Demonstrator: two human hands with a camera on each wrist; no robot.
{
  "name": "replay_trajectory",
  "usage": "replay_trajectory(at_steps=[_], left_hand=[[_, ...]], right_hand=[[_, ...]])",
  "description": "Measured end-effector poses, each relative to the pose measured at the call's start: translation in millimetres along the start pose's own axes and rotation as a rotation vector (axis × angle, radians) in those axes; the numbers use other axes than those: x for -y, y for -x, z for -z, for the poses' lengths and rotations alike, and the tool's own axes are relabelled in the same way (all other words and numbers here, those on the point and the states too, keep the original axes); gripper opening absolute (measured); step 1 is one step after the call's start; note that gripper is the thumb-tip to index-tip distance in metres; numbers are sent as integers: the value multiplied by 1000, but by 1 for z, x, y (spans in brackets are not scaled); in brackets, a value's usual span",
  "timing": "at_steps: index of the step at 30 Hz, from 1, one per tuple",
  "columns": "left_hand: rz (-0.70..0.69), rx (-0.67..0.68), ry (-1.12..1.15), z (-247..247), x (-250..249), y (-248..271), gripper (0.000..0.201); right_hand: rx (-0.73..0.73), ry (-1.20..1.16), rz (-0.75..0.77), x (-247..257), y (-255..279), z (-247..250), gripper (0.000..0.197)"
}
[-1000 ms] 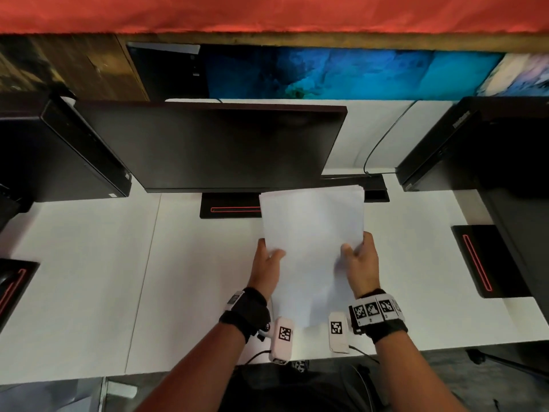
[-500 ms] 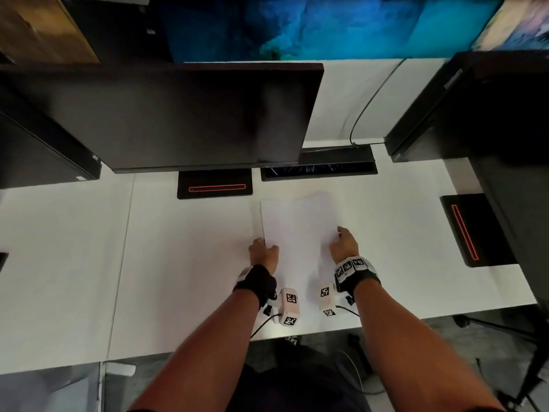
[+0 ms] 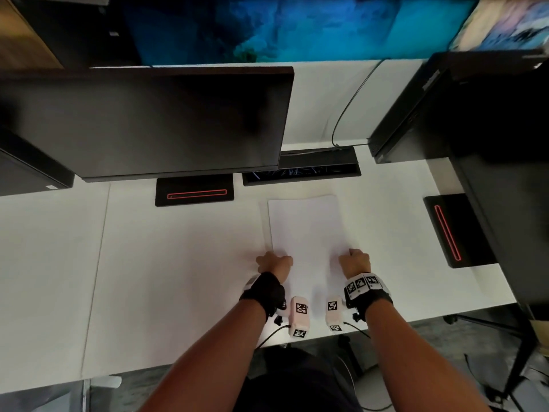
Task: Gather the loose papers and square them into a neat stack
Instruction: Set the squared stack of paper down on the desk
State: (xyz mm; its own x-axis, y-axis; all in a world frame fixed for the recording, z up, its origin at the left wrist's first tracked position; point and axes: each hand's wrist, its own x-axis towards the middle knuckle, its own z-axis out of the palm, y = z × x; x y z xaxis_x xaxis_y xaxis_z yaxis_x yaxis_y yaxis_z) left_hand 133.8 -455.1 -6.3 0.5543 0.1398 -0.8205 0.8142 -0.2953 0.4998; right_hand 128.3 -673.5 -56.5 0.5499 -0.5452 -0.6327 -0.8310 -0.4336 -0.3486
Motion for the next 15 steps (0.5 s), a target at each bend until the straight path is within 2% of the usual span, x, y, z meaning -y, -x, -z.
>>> replay_trajectory(at_steps=[3, 6, 9, 12, 15], left_hand=[[-29, 60, -35, -31, -22, -3, 74], [-31, 112, -76, -55, -43, -1, 77], [-50, 132, -94, -73, -53, -8, 79], [-65, 119, -111, -82, -54, -16, 70], [-87, 138, -94, -86, -48, -30, 80]], right_hand=[[-29, -14, -1, -11, -37, 28, 55], [-61, -29, -30, -15, -54, 55, 54], [-80, -55, -22, -22, -72, 68, 50], [-67, -62, -14, -30, -84, 73, 55], [-60, -75, 16, -30, -80, 75, 64]])
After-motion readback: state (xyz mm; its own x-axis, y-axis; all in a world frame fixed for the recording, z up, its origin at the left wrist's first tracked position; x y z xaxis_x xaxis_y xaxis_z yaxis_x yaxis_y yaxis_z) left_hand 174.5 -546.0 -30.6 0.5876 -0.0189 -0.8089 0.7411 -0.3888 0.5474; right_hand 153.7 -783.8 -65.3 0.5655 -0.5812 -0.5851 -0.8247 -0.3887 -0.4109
